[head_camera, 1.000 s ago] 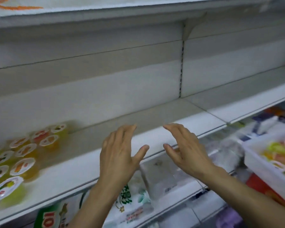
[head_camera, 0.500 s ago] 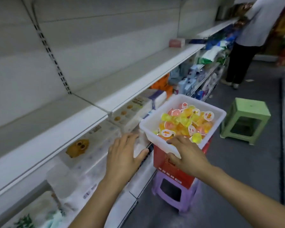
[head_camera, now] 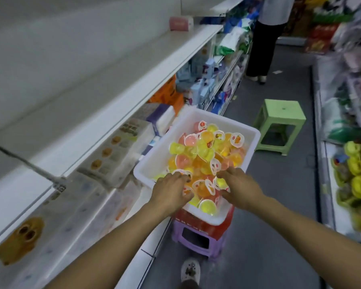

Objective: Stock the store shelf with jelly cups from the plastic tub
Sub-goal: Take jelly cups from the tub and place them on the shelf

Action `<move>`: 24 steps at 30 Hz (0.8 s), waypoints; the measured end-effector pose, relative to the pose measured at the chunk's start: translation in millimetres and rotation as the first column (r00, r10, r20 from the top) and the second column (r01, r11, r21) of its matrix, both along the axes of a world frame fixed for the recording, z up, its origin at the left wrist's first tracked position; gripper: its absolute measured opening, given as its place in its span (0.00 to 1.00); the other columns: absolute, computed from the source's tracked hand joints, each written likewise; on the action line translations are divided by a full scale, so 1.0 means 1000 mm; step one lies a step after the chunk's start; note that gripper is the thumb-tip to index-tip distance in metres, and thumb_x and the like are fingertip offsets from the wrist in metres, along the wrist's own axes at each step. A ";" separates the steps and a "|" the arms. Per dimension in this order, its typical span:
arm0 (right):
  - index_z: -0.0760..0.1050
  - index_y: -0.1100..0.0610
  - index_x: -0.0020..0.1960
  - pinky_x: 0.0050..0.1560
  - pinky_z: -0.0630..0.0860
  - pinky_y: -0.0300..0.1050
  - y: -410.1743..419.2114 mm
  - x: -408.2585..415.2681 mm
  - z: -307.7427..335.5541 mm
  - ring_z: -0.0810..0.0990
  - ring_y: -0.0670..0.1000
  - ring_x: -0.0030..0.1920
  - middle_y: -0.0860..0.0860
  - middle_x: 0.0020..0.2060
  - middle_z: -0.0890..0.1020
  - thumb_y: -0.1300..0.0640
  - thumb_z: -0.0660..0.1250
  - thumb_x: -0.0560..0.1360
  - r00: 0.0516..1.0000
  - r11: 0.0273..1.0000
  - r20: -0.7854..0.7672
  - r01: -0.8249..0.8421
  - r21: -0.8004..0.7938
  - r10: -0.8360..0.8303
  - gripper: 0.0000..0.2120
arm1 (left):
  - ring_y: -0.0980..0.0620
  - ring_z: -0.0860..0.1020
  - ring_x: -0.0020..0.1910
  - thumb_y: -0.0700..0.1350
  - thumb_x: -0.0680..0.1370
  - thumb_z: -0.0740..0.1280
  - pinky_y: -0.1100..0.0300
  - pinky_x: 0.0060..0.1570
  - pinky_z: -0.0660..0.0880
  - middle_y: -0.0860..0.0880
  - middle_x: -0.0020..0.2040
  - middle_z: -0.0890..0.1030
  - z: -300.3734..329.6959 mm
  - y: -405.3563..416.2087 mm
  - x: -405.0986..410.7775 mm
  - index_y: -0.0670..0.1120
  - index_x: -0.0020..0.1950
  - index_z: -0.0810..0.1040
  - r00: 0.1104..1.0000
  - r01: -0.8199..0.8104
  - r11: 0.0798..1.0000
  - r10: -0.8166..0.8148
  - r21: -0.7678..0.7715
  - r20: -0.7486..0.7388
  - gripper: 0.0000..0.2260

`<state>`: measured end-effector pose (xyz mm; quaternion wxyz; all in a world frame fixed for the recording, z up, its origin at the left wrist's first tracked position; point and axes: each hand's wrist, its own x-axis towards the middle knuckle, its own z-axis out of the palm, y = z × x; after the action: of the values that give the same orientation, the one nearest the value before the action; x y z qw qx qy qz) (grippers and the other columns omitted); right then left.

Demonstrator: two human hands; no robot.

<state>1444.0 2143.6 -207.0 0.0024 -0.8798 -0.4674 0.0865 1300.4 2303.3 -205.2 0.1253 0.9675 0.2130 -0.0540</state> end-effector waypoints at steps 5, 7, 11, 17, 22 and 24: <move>0.64 0.55 0.70 0.62 0.67 0.52 0.037 0.043 -0.016 0.68 0.57 0.64 0.55 0.65 0.71 0.49 0.68 0.73 0.992 0.970 0.127 0.023 -0.242 0.008 0.28 | 0.46 0.71 0.63 0.55 0.73 0.70 0.54 0.56 0.71 0.49 0.65 0.73 -0.033 0.010 0.058 0.53 0.71 0.68 0.987 0.153 0.980 -0.158 -0.124 -0.032 0.27; 0.65 0.56 0.69 0.63 0.66 0.51 0.045 0.053 -0.022 0.68 0.57 0.64 0.55 0.64 0.71 0.49 0.69 0.73 0.989 0.951 0.137 -0.005 -0.308 0.050 0.29 | 0.47 0.71 0.63 0.57 0.71 0.73 0.54 0.57 0.70 0.50 0.67 0.73 -0.046 0.009 0.072 0.53 0.71 0.69 0.975 0.214 0.966 -0.221 -0.146 -0.036 0.31; 0.67 0.57 0.68 0.61 0.69 0.51 0.055 0.058 -0.034 0.70 0.57 0.62 0.56 0.62 0.72 0.50 0.68 0.74 0.978 0.930 0.162 -0.067 -0.360 0.133 0.25 | 0.47 0.70 0.61 0.60 0.71 0.71 0.51 0.54 0.67 0.50 0.62 0.76 -0.065 0.008 0.094 0.51 0.68 0.71 0.940 0.337 0.939 -0.332 0.060 -0.082 0.29; 0.73 0.57 0.63 0.54 0.71 0.48 0.059 0.059 -0.036 0.73 0.56 0.56 0.55 0.56 0.77 0.51 0.64 0.77 0.959 0.926 0.212 -0.101 -0.363 0.188 0.17 | 0.49 0.70 0.58 0.61 0.73 0.68 0.54 0.51 0.64 0.52 0.58 0.79 -0.080 0.007 0.098 0.51 0.61 0.76 0.939 0.344 0.938 -0.344 0.049 -0.007 0.22; 0.70 0.54 0.63 0.54 0.74 0.48 0.046 0.050 -0.017 0.76 0.54 0.56 0.52 0.58 0.77 0.43 0.69 0.72 0.997 0.981 0.071 0.030 -0.192 -0.017 0.25 | 0.52 0.73 0.58 0.58 0.68 0.74 0.56 0.57 0.69 0.54 0.59 0.78 -0.057 0.011 0.073 0.53 0.62 0.77 0.975 0.063 0.964 -0.004 -0.257 0.222 0.24; 0.70 0.52 0.62 0.50 0.76 0.47 0.043 0.038 -0.006 0.78 0.53 0.54 0.50 0.56 0.78 0.41 0.70 0.70 0.983 0.986 -0.092 0.152 -0.068 -0.157 0.26 | 0.54 0.76 0.55 0.54 0.67 0.77 0.59 0.54 0.72 0.55 0.56 0.79 -0.045 0.010 0.052 0.53 0.59 0.78 0.931 -0.049 0.942 0.164 -0.333 0.327 0.23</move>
<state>1481.7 2186.6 -212.7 0.0049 -0.9078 -0.3942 0.1429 1352.6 2313.3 -250.6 0.3188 0.9152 0.2286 0.0922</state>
